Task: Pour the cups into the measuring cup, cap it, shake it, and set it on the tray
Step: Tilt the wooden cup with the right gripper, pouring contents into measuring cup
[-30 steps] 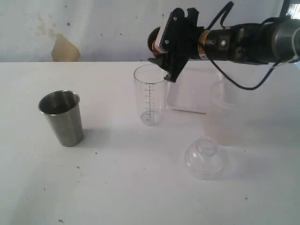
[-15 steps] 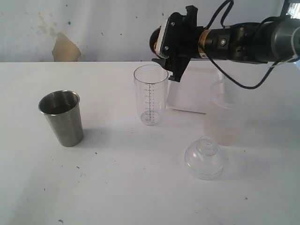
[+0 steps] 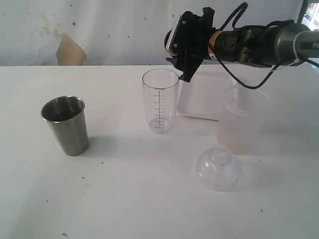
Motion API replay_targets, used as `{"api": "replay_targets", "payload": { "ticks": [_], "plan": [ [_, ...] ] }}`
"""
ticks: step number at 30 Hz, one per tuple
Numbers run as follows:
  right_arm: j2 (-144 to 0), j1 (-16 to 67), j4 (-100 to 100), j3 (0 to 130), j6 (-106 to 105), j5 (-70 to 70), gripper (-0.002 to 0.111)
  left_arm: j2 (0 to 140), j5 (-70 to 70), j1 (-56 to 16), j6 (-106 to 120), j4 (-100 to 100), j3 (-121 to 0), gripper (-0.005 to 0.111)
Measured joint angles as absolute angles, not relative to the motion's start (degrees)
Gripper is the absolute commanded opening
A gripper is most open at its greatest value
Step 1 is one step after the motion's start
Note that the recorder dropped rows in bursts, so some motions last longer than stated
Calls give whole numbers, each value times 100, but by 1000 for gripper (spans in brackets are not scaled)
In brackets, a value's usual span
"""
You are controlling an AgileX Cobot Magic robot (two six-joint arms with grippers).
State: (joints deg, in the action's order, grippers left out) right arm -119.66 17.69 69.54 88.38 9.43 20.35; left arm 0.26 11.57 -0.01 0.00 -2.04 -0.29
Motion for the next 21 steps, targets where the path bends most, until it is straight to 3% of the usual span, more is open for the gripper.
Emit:
{"api": "replay_targets", "payload": {
  "ticks": [21],
  "plan": [
    [-11902, 1822, 6978, 8886, 43, 2305, 0, 26, 1157, -1, 0, -204, -29, 0]
  ]
}}
